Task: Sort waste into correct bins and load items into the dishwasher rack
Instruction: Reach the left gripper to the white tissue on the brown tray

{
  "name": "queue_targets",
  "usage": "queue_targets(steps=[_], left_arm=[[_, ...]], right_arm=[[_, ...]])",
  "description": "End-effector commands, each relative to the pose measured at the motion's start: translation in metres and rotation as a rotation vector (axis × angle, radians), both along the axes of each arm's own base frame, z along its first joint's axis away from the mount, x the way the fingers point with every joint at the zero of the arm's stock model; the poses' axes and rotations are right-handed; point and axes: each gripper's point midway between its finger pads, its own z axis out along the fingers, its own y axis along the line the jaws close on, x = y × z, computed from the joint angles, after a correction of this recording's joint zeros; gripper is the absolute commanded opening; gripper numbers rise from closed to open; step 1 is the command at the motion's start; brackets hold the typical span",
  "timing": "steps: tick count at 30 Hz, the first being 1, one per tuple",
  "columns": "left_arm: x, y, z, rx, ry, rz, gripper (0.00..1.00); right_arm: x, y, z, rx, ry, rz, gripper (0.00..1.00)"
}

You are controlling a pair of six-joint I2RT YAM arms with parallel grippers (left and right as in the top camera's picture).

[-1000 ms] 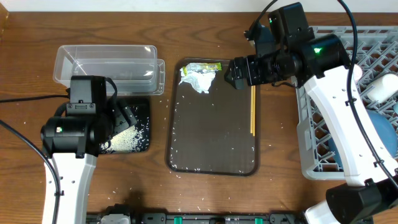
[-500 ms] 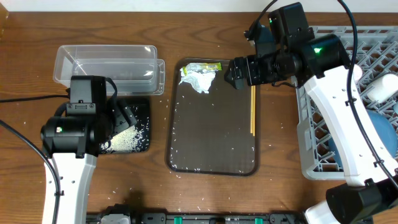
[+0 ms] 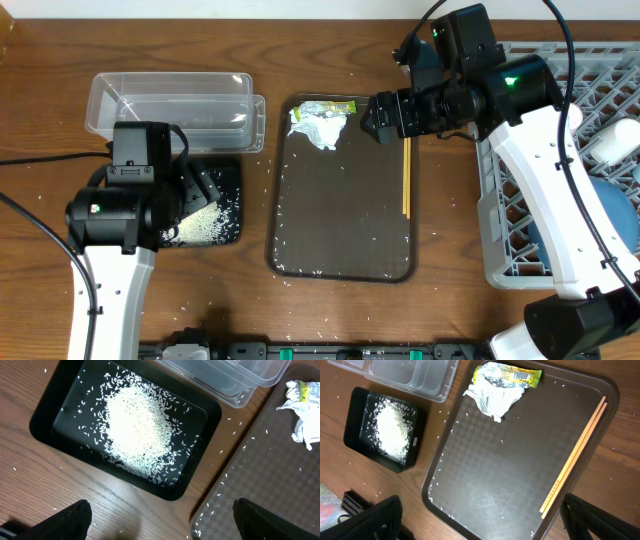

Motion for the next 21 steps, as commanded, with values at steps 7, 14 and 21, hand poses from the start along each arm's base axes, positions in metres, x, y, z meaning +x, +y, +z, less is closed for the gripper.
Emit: queue_targets(steps=[7, 14, 21], left_arm=[[0.000, 0.002, 0.003, 0.005, -0.006, 0.007, 0.93], [0.001, -0.044, 0.003, -0.273, -0.005, -0.031, 0.93], [0.001, -0.097, 0.017, -0.538, -0.010, -0.156, 0.91]], right_arm=[[-0.002, 0.002, 0.001, -0.010, -0.014, 0.015, 0.99], [-0.002, 0.002, 0.001, -0.010, -0.014, 0.015, 0.99], [-0.002, 0.002, 0.001, -0.010, -0.014, 0.015, 0.99]])
